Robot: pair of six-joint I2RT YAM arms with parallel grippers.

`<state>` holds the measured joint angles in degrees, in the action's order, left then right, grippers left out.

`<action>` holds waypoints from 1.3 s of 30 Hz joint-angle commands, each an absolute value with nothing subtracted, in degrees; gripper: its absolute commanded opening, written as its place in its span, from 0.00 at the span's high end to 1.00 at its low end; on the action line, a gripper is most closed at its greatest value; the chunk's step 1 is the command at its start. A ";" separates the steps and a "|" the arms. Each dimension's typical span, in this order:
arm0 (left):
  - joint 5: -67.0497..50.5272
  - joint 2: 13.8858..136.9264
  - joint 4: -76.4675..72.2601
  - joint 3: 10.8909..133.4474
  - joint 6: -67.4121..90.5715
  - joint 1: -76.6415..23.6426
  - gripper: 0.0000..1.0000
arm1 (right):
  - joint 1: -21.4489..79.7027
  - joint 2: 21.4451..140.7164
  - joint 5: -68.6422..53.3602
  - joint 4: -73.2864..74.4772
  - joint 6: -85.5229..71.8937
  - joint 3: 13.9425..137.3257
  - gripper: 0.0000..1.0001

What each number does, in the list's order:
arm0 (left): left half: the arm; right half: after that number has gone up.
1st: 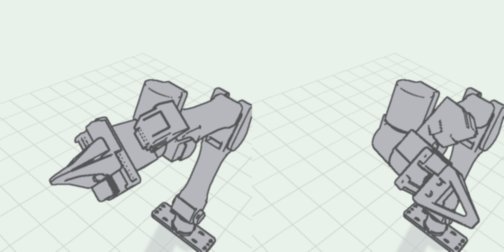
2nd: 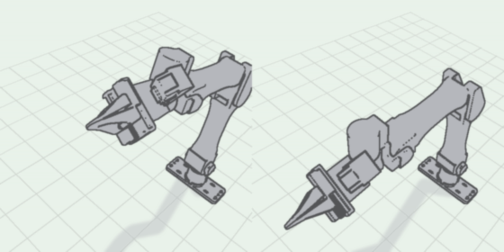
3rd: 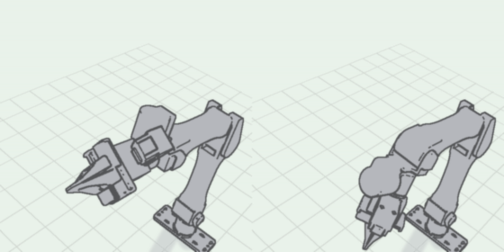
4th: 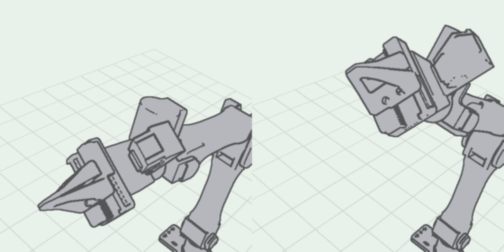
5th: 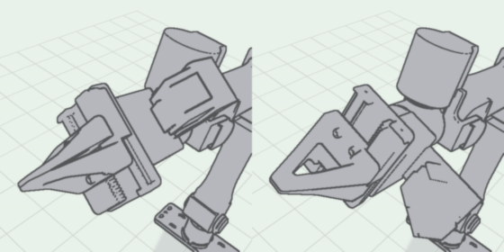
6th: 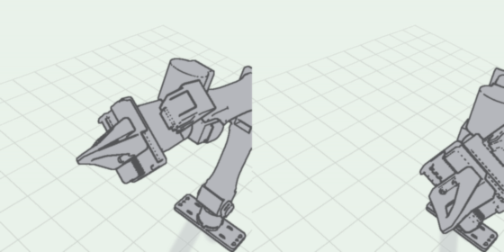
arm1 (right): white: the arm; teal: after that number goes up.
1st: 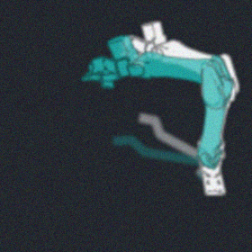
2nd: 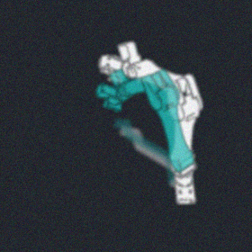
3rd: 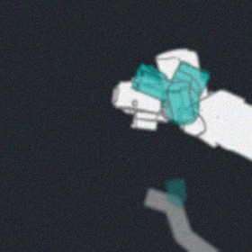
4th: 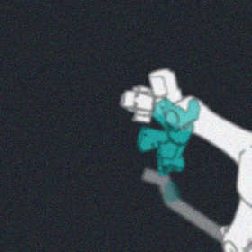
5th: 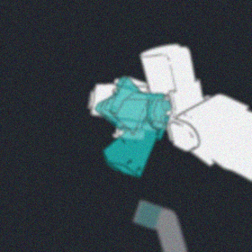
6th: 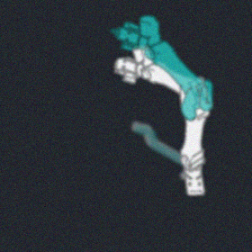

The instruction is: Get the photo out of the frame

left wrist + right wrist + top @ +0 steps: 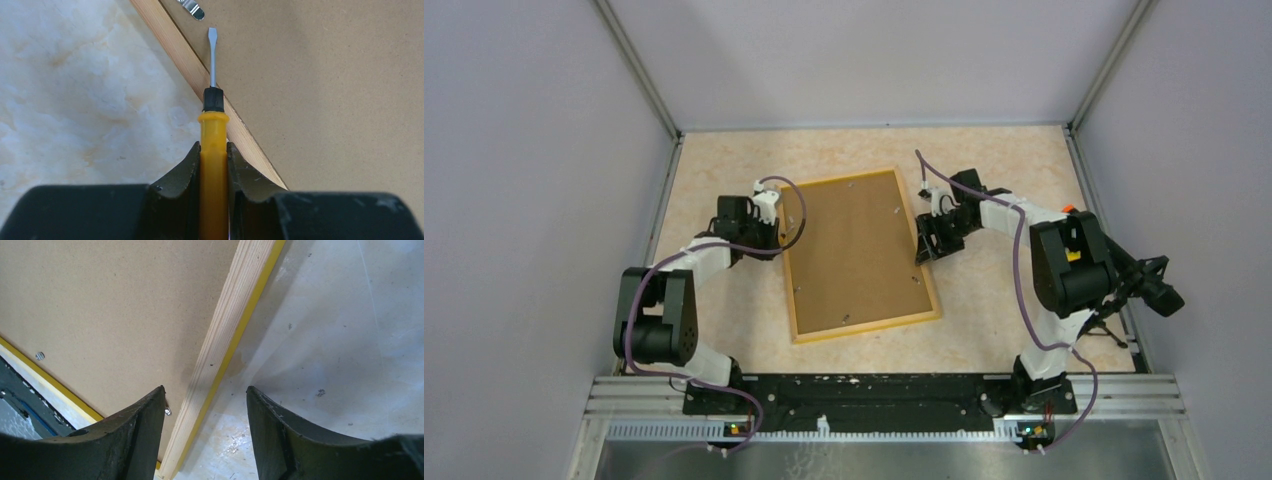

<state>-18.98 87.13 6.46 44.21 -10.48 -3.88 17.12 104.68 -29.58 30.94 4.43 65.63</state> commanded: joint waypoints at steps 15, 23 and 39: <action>-19.20 85.82 12.09 51.31 -16.70 -2.07 1.00 | 17.69 106.97 -25.80 30.24 5.98 65.39 0.45; -20.70 88.77 16.04 53.43 -21.20 -1.68 1.00 | 17.69 107.81 -25.76 30.24 5.89 66.11 0.46; -17.94 94.07 20.56 57.67 -23.75 -1.84 1.00 | 17.75 109.13 -26.21 30.23 5.89 67.15 0.46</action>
